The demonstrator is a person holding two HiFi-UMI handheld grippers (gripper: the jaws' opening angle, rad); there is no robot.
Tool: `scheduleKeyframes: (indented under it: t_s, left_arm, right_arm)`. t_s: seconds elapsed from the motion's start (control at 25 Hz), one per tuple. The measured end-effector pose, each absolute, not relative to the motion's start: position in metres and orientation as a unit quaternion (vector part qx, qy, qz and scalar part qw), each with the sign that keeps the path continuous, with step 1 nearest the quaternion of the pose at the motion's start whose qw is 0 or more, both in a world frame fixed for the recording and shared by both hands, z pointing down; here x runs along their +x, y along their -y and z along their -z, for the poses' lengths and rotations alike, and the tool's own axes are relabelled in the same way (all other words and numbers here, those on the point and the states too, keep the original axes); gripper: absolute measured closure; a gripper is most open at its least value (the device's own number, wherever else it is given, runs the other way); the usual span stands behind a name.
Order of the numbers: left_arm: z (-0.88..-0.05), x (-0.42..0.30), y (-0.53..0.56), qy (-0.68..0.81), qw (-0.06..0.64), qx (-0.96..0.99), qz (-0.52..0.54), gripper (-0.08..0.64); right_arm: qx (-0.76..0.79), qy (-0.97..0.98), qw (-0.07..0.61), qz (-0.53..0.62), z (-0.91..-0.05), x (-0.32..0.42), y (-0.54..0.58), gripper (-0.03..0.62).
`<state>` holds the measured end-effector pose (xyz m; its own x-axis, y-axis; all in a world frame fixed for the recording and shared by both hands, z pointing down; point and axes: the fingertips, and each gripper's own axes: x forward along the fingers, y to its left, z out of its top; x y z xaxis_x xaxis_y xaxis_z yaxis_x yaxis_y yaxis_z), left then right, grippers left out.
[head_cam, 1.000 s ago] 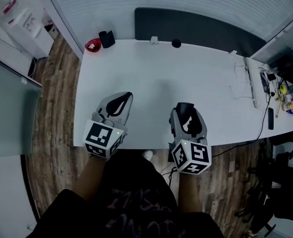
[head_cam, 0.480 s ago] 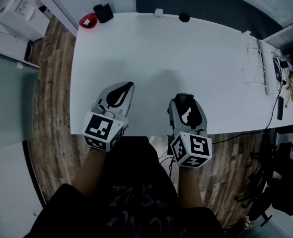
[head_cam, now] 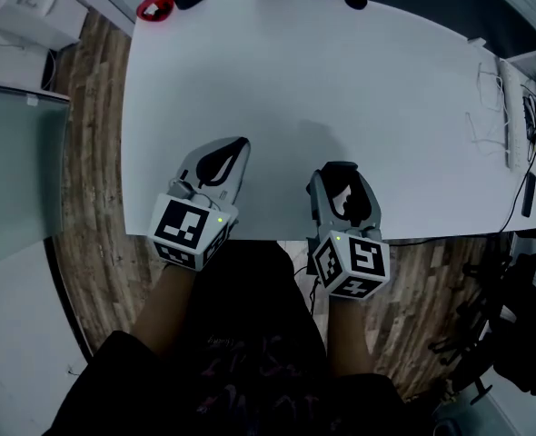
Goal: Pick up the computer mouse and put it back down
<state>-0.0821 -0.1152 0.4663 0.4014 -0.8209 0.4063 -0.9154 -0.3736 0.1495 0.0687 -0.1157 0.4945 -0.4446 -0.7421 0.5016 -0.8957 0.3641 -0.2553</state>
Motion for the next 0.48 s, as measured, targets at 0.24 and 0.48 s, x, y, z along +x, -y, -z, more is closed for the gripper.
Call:
scheduleKeyframes:
  t_s: [0.24,0.48]
  left_arm:
    - [-0.479,-0.087,0.12,0.53,0.191,0.815,-0.138,0.56]
    - [-0.488,-0.094,0.123,0.533,0.199,0.81,-0.141,0.56]
  right_arm:
    - [0.5,0.807,0.166,-0.265,-0.511,0.062,0.12,0.304]
    - [0.492,0.811,0.169,-0.267,-0.518,0.052,0.128,0.308]
